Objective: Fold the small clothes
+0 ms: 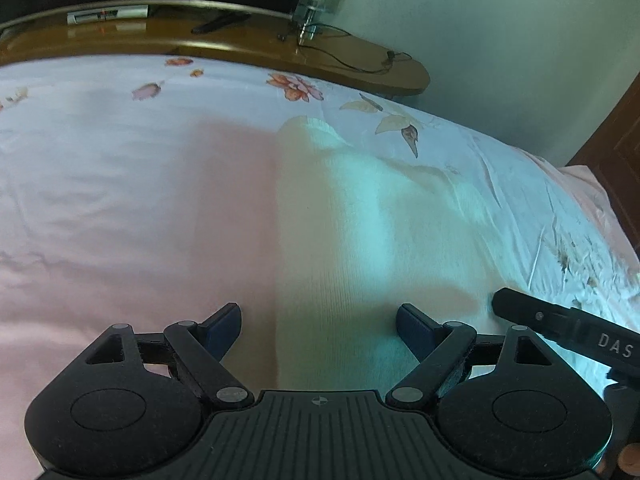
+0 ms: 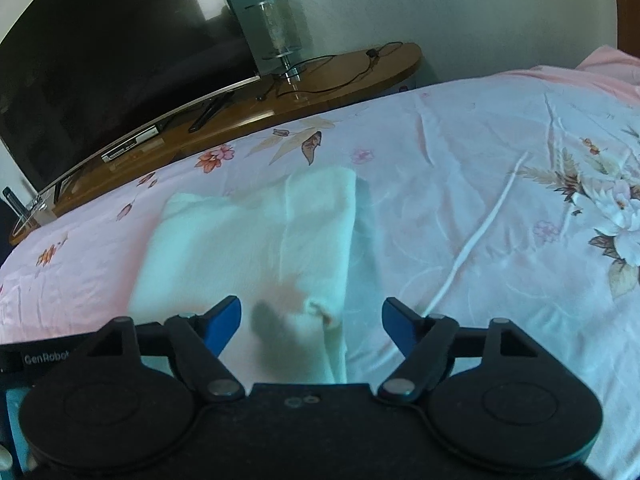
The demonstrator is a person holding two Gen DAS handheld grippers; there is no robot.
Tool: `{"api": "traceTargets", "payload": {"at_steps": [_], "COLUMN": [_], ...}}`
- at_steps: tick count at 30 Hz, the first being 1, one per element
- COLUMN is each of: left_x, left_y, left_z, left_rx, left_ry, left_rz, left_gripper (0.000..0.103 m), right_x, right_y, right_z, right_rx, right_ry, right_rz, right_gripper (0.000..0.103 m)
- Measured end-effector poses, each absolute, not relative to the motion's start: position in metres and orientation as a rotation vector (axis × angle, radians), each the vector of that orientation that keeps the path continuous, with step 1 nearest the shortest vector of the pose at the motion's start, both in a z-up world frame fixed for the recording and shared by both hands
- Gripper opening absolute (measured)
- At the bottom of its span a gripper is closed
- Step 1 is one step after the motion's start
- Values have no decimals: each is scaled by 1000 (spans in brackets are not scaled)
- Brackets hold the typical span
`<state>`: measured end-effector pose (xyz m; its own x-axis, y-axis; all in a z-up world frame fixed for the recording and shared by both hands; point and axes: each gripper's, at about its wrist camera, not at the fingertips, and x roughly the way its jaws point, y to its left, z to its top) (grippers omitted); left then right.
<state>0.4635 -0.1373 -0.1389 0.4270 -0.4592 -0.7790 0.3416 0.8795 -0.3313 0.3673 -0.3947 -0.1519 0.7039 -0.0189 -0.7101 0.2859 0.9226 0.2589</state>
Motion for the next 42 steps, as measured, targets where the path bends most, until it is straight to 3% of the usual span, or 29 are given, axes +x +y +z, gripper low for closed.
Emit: {"api": "traceTargets", "payload": {"at_steps": [3, 27, 29, 31, 35, 42], "left_x": [468, 469, 467, 466, 465, 462], "left_y": [-139, -143, -144, -145, -146, -148], "left_z": [-144, -149, -149, -147, -147, -146], "left_rx": [-147, -151, -146, -147, -161, -179], "left_ry": [1023, 1038, 1036, 1035, 1040, 1025], "left_rz": [-515, -591, -591, -606, -601, -588], "left_gripper": [94, 93, 90, 75, 74, 57], "right_x": [373, 376, 378, 378, 379, 385], "right_y": [-400, -411, -410, -408, -406, -403], "right_z": [-159, -173, -173, -174, -173, -178], "right_rx": [396, 465, 464, 463, 465, 486], "right_ry": [790, 827, 827, 825, 826, 807], "right_rz": [-167, -87, -88, -80, -72, -64], "right_gripper": [77, 76, 73, 68, 62, 57]}}
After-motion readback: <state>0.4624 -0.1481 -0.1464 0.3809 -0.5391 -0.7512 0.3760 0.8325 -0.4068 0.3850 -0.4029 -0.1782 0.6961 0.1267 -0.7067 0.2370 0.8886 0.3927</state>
